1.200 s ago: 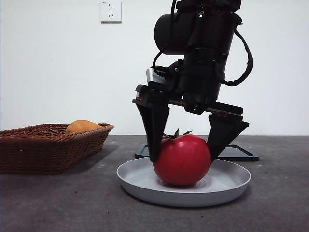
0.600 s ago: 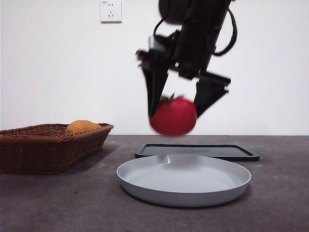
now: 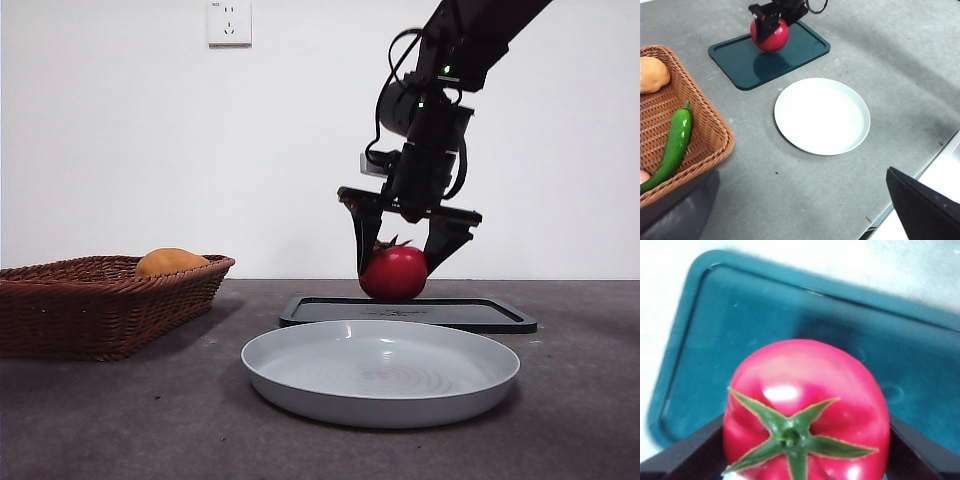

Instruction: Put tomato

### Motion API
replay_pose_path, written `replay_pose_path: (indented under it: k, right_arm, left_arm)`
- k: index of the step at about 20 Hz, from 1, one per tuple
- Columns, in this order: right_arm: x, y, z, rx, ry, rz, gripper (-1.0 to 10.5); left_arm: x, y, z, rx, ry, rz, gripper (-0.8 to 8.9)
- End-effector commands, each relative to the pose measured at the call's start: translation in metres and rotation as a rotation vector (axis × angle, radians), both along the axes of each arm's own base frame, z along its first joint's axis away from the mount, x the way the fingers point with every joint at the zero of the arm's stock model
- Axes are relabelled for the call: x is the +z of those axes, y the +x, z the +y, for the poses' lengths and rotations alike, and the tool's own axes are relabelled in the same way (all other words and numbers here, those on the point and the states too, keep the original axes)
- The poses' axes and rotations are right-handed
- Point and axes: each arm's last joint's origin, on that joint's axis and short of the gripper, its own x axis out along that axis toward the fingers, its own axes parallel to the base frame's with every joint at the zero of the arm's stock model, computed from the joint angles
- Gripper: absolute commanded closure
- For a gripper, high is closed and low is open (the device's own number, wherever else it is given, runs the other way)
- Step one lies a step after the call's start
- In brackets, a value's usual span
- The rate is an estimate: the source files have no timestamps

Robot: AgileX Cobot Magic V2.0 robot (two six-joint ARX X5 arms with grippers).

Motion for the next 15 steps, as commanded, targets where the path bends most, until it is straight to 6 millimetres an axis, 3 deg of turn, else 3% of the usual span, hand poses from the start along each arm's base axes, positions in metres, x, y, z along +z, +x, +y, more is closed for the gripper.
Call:
replay_pose_path:
  k: [1,5,8,9,12,15]
  right_arm:
    - [-0.012,0.007,0.005,0.014,-0.005,0.009,6.9]
    - [-0.015,0.007,0.005,0.015,-0.009,0.016,6.6]
    - [-0.012,0.008,0.006,0.013,-0.004,0.005,3.4]
    - [-0.007,0.009,0.006,0.012,0.000,-0.005,3.2]
    - [0.032,0.008,0.003,-0.005,-0.027,-0.017,3.2]
    - [0.078,-0.007,-0.004,-0.008,-0.102,0.009,3.3]
  left_arm:
    - [0.002,0.000,-0.001,-0.004,-0.010,-0.008,1.79]
    - [0.002,0.000,-0.001,-0.004,-0.010,-0.008,1.79]
    - [0.002,0.000,-0.001,-0.004,-0.010,-0.008,1.79]
    - [0.002,0.000,-0.001,-0.004,-0.010,-0.008,1.79]
    - [0.002,0.000,-0.001,-0.004,-0.010,-0.008,1.79]
    - [0.002,0.000,-0.001,-0.004,-0.010,-0.008,1.79]
